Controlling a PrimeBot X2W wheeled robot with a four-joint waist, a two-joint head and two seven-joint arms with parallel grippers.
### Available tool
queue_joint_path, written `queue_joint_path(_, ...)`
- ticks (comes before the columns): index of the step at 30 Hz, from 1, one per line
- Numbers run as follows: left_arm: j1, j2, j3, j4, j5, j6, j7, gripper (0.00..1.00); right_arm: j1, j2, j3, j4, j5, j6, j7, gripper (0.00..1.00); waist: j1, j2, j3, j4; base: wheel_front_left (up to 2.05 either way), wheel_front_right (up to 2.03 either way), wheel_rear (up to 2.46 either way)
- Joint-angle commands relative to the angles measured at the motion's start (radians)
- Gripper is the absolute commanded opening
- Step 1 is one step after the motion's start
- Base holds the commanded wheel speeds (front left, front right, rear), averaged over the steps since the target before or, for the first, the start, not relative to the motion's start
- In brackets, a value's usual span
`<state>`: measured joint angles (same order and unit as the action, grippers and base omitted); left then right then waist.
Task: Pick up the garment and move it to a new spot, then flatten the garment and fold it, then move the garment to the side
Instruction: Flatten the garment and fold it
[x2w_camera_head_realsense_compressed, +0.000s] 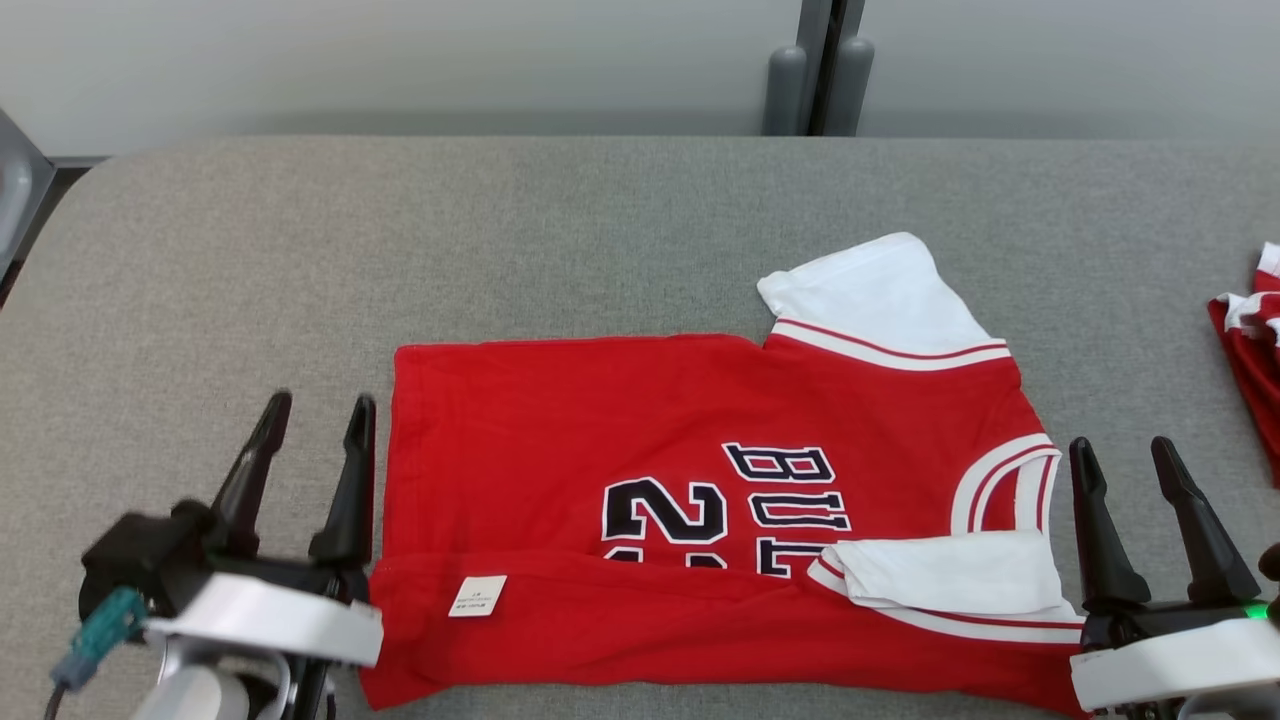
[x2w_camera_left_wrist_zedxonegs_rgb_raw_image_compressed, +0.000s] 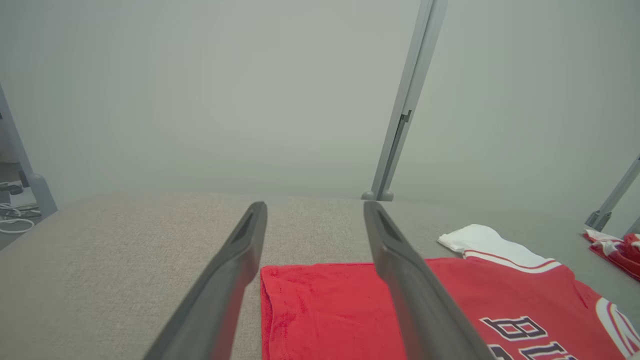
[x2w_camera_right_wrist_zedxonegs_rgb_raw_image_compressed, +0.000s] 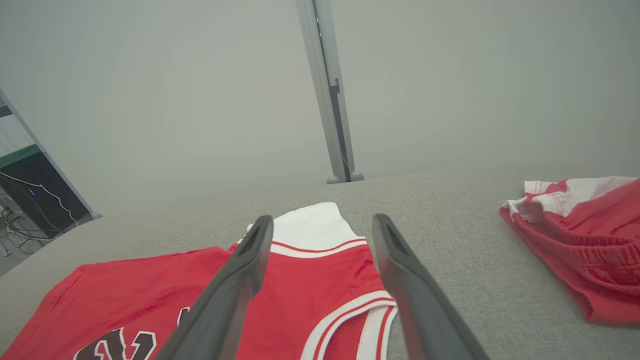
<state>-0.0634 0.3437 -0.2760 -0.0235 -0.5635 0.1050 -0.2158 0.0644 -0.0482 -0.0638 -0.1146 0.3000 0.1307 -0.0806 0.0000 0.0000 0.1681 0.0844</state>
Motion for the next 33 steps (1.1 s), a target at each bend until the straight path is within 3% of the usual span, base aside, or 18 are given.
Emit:
queue_joint_path(1, -0.029, 0.001, 0.0, 0.007, 0.001, -0.007, -0.001, 1.0, -0.016, -0.006, -0.005, -0.002, -0.002, 0.0, -0.002, 1.0, 0.0, 0.0, 0.013, 0.003, 0.0, 0.0, 0.0)
queue_joint_path(8, -0.255, -0.016, -0.011, 0.141, -0.027, -0.078, 0.028, 1.0, -0.059, -0.006, 0.012, -0.013, -0.013, 0.0, 0.002, 1.0, 0.0, 0.0, 0.098, -0.014, 0.0, 0.0, 0.0)
queue_joint_path(11, -0.341, -0.027, -0.026, 0.298, -0.08, -0.141, 0.092, 1.0, -0.08, -0.006, 0.023, -0.001, -0.015, 0.0, -0.001, 1.0, 0.0, 0.0, 0.14, -0.034, 0.0, 0.0, 0.0)
queue_joint_path(16, -0.423, -0.042, -0.049, 0.481, -0.145, -0.196, 0.181, 1.0, -0.101, -0.006, 0.021, 0.012, -0.016, 0.0, -0.015, 1.0, 0.0, 0.0, 0.178, -0.045, 0.0, 0.0, 0.0)
queue_joint_path(27, -0.548, -0.065, -0.093, 0.742, -0.215, -0.233, 0.239, 1.0, -0.125, -0.006, 0.03, 0.034, -0.022, 0.0, -0.023, 1.0, 0.0, 0.0, 0.21, -0.055, 0.0, 0.0, 0.0)
queue_joint_path(28, -0.554, -0.064, -0.096, 0.755, -0.217, -0.234, 0.232, 0.83, -0.13, -0.006, 0.028, 0.035, -0.022, 0.0, -0.022, 1.0, 0.0, 0.0, 0.21, -0.056, 0.0, 0.0, 0.0)
queue_joint_path(29, -0.558, -0.066, -0.1, 0.767, -0.222, -0.235, 0.229, 0.57, -0.136, -0.006, 0.026, 0.035, -0.021, 0.0, -0.023, 1.0, 0.0, 0.0, 0.21, -0.057, 0.0, 0.0, 0.0)
queue_joint_path(30, -0.561, -0.066, -0.104, 0.774, -0.224, -0.235, 0.225, 0.41, -0.142, -0.006, 0.024, 0.035, -0.021, 0.0, -0.025, 1.0, 0.0, 0.0, 0.21, -0.058, 0.0, 0.0, 0.0)
queue_joint_path(31, -0.564, -0.065, -0.113, 0.783, -0.222, -0.235, 0.224, 0.27, -0.147, -0.006, 0.023, 0.036, -0.022, 0.0, -0.024, 1.0, 0.0, 0.0, 0.21, -0.058, 0.0, 0.0, 0.0)
queue_joint_path(32, -0.564, -0.065, -0.113, 0.783, -0.222, -0.235, 0.224, 0.27, -0.147, -0.006, 0.023, 0.036, -0.022, 0.0, -0.024, 1.0, 0.0, 0.0, 0.21, -0.058, 0.0, 0.0, 0.0)
queue_joint_path(33, -0.569, -0.062, -0.122, 0.793, -0.218, -0.236, 0.223, 0.11, -0.151, -0.006, 0.022, 0.037, -0.025, 0.0, -0.024, 1.0, 0.0, 0.0, 0.212, -0.058, 0.0, 0.0, 0.0)
